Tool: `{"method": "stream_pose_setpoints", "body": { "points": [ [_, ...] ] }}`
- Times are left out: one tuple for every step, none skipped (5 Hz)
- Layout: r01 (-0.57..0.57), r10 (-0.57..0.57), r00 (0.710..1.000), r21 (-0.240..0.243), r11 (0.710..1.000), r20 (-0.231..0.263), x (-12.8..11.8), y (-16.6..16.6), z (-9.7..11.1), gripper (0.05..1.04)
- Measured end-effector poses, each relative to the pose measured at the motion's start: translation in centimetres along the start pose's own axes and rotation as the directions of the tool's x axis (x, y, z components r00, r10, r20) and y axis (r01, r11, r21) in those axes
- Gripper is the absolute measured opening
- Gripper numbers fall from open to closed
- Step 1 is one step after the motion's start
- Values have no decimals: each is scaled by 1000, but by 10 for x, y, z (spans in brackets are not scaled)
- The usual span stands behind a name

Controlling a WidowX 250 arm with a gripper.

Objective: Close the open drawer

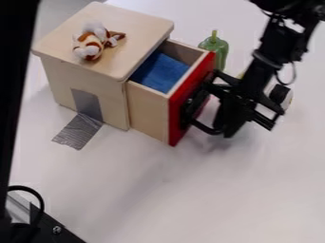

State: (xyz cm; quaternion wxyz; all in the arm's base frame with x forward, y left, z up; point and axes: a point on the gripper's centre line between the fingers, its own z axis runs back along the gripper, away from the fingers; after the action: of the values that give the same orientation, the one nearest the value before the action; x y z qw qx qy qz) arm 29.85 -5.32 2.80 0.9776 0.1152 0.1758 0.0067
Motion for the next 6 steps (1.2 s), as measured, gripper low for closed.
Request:
{"method": "stream_pose_setpoints", "body": {
  "points": [
    [-23, 23, 999, -10, 1000, 24, -13, 10, 0, 124],
    [-38, 39, 998, -24, 999, 54, -22, 18, 0, 123],
    [-59, 62, 996, -43, 997, 62, -26, 29, -5, 123],
    [-98, 100, 994, -57, 994, 38, -25, 54, -16, 123],
    [-126, 126, 992, -60, 990, -5, -20, 71, -30, 123],
    [-117, 115, 993, -58, 991, -27, -14, 70, -37, 147]
  ]
}}
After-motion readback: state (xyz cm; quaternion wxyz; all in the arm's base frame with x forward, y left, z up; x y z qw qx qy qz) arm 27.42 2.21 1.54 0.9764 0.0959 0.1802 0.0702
